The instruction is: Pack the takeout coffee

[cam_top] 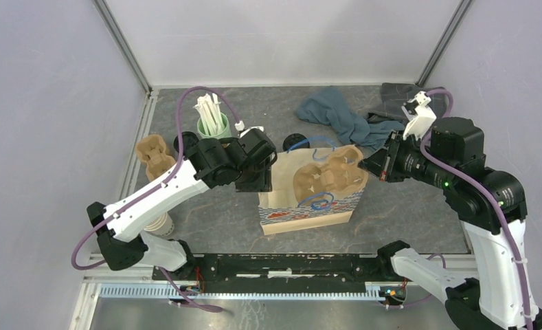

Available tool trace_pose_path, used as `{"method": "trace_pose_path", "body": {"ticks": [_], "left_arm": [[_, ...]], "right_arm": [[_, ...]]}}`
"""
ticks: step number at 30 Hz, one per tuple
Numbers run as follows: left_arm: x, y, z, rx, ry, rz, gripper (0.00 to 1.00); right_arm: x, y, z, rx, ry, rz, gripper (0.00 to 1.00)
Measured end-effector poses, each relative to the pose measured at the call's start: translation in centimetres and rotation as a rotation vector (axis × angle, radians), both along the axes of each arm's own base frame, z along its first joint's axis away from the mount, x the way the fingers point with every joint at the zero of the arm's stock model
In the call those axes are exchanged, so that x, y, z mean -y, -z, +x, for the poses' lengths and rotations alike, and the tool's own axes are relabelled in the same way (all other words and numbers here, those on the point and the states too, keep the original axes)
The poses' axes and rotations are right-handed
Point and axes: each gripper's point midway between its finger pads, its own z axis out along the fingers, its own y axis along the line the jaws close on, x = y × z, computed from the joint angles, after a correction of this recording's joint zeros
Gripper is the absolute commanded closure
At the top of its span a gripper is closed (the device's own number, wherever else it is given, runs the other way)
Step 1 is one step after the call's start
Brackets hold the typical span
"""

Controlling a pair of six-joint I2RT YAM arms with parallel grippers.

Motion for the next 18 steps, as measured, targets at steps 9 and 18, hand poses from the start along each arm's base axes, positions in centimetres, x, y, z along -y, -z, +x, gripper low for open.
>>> {"method": "trace_pose_path", "body": {"ticks": [9,18], "left_arm": [[-1.4,0.4,0.3,0.063,-0.092,-0.052,0.73],[-0.5,-1.3,0.7,0.113,-0.141,-0.207,0.89]], "right_arm": [[-1.1,0.9,0.3,-0.080,-0.003,0.046,1.00],[-1.6,1.5,1.4,-0.137,0.042,0.069,1.00]]}}
